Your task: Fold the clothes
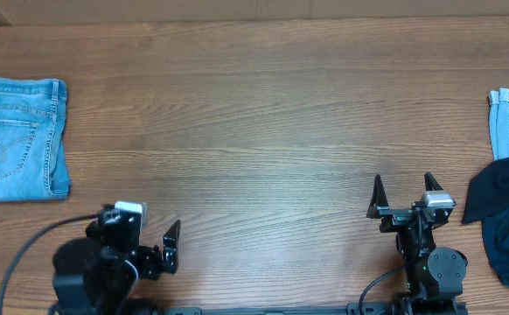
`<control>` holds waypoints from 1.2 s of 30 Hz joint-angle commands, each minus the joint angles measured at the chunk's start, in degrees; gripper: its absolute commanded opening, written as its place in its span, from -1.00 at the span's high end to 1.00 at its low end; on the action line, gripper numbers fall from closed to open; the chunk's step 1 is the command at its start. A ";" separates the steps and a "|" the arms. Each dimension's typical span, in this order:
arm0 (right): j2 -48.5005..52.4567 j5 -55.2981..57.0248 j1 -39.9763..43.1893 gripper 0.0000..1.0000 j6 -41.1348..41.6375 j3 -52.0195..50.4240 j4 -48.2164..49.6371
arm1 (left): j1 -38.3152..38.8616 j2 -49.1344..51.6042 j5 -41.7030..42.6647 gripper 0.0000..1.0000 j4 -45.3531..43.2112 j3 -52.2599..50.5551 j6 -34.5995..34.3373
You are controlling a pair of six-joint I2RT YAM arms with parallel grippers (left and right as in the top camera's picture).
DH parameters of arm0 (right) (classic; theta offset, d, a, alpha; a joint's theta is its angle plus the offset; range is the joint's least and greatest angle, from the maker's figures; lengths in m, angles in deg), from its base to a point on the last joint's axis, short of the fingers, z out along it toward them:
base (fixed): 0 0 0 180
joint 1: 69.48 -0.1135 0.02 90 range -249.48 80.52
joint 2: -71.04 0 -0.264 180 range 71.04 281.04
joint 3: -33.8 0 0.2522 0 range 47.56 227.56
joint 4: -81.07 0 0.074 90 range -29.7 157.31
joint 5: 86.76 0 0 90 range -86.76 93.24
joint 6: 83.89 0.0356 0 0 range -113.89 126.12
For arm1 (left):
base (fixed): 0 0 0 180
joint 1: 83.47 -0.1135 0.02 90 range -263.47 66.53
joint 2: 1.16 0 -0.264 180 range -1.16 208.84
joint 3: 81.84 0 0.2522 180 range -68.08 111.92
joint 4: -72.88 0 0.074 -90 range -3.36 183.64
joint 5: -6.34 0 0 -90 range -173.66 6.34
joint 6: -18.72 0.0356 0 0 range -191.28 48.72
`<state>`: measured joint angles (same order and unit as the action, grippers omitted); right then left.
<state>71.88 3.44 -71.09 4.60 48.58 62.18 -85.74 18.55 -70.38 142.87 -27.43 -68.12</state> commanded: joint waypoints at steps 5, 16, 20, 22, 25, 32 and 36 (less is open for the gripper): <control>-0.68 -0.31 -0.22 -1.00 0.00 -0.57 0.28 | -0.35 -16.15 -3.19 -1.00 -22.93 -23.04 0.72; -0.68 -0.31 -0.22 -1.00 0.00 -0.57 0.28 | -0.39 -19.54 -5.77 -1.00 -63.21 -40.37 10.16; -0.68 -0.31 -0.22 -1.00 0.00 -0.57 0.28 | -0.39 -19.52 -6.49 -1.00 -52.33 -40.37 6.49; -0.68 -0.31 -0.22 -1.00 0.00 -0.57 0.28 | -0.37 -19.54 -6.29 -1.00 -52.50 -40.37 3.08; -0.68 -0.31 -0.22 -1.00 0.00 -0.57 0.28 | -0.37 -19.50 -6.25 -1.00 -52.50 -40.37 3.08; -0.68 -0.31 -0.22 -1.00 0.00 -0.57 0.28 | -0.37 -19.50 -6.25 -1.00 -52.48 -40.37 3.08; -0.68 -0.31 -0.22 -1.00 0.00 -0.57 0.28 | -0.37 -19.50 -6.25 -1.00 -52.48 -40.37 3.08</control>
<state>71.77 3.42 -71.07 4.60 48.58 62.14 -85.82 -0.40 -75.87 90.21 -67.63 -63.86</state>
